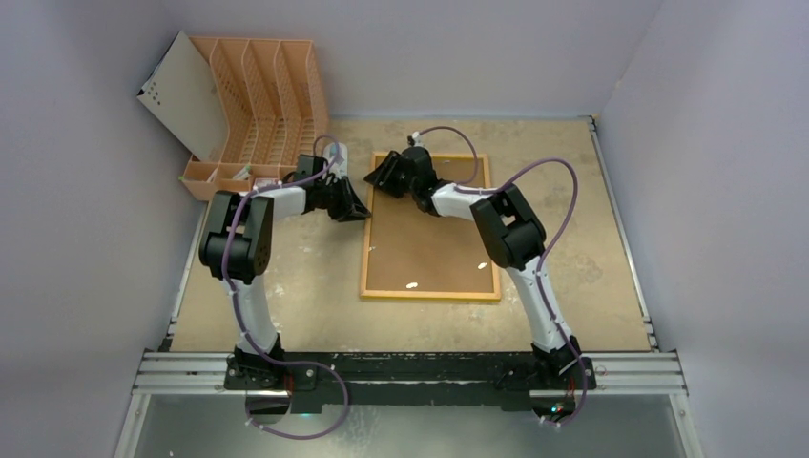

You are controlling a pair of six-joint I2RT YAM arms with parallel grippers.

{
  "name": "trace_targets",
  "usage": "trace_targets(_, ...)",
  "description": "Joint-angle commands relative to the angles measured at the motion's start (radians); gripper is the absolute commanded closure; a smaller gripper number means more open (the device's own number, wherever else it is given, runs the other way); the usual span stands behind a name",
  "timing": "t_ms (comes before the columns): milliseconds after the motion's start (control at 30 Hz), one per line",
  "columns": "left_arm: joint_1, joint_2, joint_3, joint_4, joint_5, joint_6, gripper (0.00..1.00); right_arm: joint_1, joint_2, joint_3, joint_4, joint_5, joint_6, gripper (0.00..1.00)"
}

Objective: Put the photo into the frame

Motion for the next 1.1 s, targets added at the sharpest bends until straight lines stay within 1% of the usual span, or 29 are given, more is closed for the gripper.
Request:
trace_targets(0,-0.018,0.031,-0.035,-0.083,-0.059,0.018,0.87,-0.011,-0.079,-0.093,0.127,0.061,-0.040,0.52)
trace_targets(100,-0.018,0.033,-0.031,-0.083,-0.063,0.017,0.87,-0.011,-0.118,-0.113,0.106,0.098,-0.057,0.52)
trace_targets(233,-0.018,0.039,-0.028,-0.080,-0.063,0.012,0.87,-0.011,-0.096,-0.100,0.047,0.087,-0.042,0.57)
trace_targets(433,-0.018,0.040,-0.029,-0.087,-0.062,0.016,0.87,-0.011,-0.032,-0.056,0.051,0.044,-0.025,0.58)
trace_targets(633,-0.018,0.043,-0.032,-0.079,-0.055,0.008,0.87,-0.011,0.000,-0.024,0.056,0.036,-0.005,0.58)
trace_targets(900,-0.018,0.043,-0.038,-0.069,-0.048,0.002,0.87,-0.011,0.037,-0.019,0.060,0.014,0.031,0.60)
trace_targets(1067,-0.018,0.040,-0.041,-0.067,-0.048,-0.001,0.87,-0.011,0.012,-0.052,0.076,0.027,0.035,0.62)
